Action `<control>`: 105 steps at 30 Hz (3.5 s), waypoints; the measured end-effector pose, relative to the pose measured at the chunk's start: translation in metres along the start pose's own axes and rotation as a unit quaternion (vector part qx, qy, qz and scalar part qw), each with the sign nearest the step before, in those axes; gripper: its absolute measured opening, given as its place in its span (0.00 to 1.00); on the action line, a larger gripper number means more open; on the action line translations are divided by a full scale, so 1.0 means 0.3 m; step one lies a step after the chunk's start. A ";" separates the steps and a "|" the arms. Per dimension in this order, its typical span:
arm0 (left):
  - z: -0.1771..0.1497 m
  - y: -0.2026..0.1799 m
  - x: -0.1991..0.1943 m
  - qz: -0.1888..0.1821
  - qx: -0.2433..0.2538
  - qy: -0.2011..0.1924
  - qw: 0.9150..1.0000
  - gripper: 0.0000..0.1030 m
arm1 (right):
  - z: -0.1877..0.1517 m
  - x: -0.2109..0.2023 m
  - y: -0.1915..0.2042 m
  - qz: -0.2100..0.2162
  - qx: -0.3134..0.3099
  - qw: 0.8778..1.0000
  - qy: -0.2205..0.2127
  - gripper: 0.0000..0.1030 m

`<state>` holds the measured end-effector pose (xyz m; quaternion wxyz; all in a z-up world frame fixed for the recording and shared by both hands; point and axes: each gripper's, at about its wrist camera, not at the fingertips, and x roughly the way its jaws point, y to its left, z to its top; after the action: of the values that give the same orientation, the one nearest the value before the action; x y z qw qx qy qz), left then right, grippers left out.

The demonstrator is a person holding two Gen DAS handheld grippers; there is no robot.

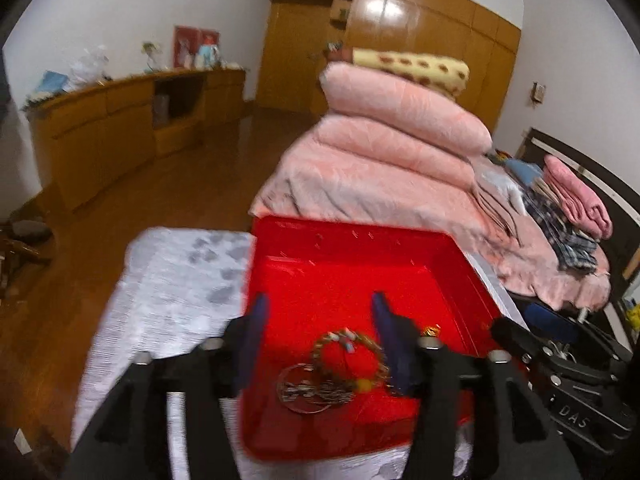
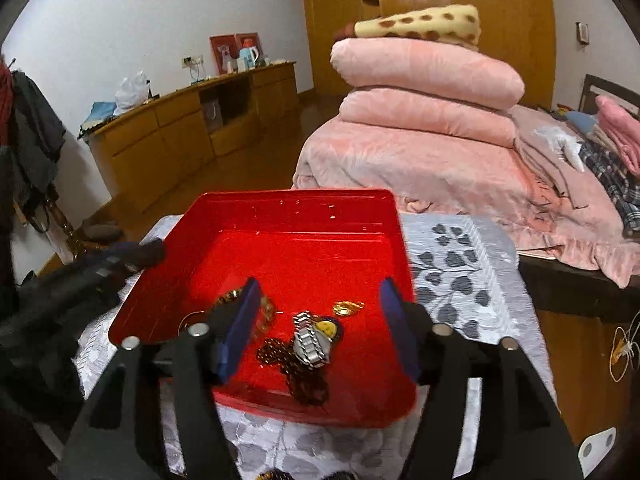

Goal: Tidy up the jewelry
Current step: 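Withdraw both grippers from the red box back over the remaining jewelry, then grasp the black bead necklace with the right gripper while the left grasps the multicolour bracelet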

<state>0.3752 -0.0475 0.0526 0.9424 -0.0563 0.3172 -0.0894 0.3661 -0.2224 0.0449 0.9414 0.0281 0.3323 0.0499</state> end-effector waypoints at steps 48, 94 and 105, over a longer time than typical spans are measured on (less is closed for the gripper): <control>-0.448 0.012 -0.240 0.042 0.043 0.059 0.996 0.90 | -0.492 -0.149 0.006 0.079 -0.005 0.987 0.137 0.32; -0.495 -0.084 -0.119 -0.036 0.058 0.136 0.988 0.13 | -0.423 -0.046 0.059 0.056 -0.061 0.988 0.128 0.45; -0.467 -0.064 -0.119 -0.047 0.043 0.122 0.990 0.07 | -0.433 -0.057 0.091 0.051 -0.074 0.988 0.126 0.24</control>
<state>0.2595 -0.0658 -0.0343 0.8930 -0.0189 0.4229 -0.1530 0.2692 -0.1947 -0.0433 0.8876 -0.0316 0.4420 0.1258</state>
